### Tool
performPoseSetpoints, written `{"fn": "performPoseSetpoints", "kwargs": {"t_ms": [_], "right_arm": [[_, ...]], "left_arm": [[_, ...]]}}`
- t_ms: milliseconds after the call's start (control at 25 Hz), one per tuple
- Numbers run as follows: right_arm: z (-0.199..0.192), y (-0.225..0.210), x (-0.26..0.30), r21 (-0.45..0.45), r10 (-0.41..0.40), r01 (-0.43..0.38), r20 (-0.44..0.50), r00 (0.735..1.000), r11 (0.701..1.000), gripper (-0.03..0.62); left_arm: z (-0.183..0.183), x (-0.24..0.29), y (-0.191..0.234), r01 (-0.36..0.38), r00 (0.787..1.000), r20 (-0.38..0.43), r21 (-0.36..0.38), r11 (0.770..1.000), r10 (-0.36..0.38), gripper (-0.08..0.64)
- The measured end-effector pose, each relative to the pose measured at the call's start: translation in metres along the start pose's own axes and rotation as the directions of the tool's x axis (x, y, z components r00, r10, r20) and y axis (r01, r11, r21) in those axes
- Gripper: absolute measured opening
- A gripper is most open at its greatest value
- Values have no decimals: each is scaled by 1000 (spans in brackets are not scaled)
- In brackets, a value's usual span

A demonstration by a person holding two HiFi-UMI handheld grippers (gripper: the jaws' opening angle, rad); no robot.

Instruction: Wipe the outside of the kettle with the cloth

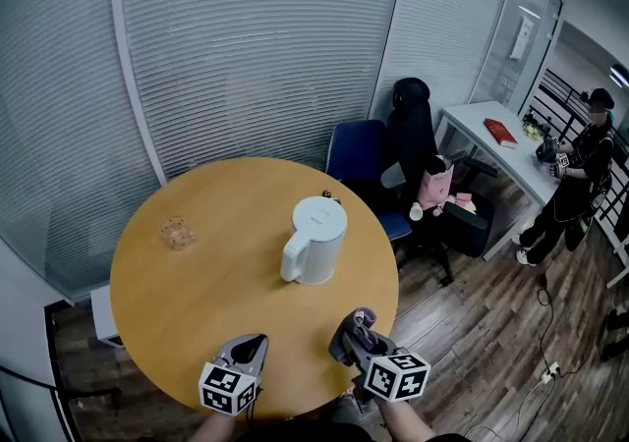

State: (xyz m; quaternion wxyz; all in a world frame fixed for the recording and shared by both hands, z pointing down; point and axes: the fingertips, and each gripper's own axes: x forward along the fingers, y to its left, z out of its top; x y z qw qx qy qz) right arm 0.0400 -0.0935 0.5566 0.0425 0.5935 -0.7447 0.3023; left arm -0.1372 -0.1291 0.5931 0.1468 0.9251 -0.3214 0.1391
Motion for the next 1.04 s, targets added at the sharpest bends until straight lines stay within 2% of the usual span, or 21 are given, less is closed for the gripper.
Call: {"fn": "performPoseSetpoints", "kwargs": {"t_ms": [160, 360, 800, 1040], "right_arm": [[-12, 4, 0, 29, 6, -5, -23, 1000, 1000, 96], [-15, 8, -2, 30, 2, -2, -23, 1000, 1000, 95], [-5, 8, 2, 43, 14, -14, -3, 1000, 999, 95], [-4, 7, 5, 44, 24, -24, -3, 1000, 999, 97]], "left_arm": [[-1, -3, -9, 31, 999, 10, -3, 1000, -31, 11], [-6, -11, -12, 36, 999, 2, -8, 999, -36, 11], [-3, -14, -2, -30, 1000, 3, 9, 1000, 30, 11], [-3, -11, 0, -41, 999, 2, 10, 999, 41, 11]]}}
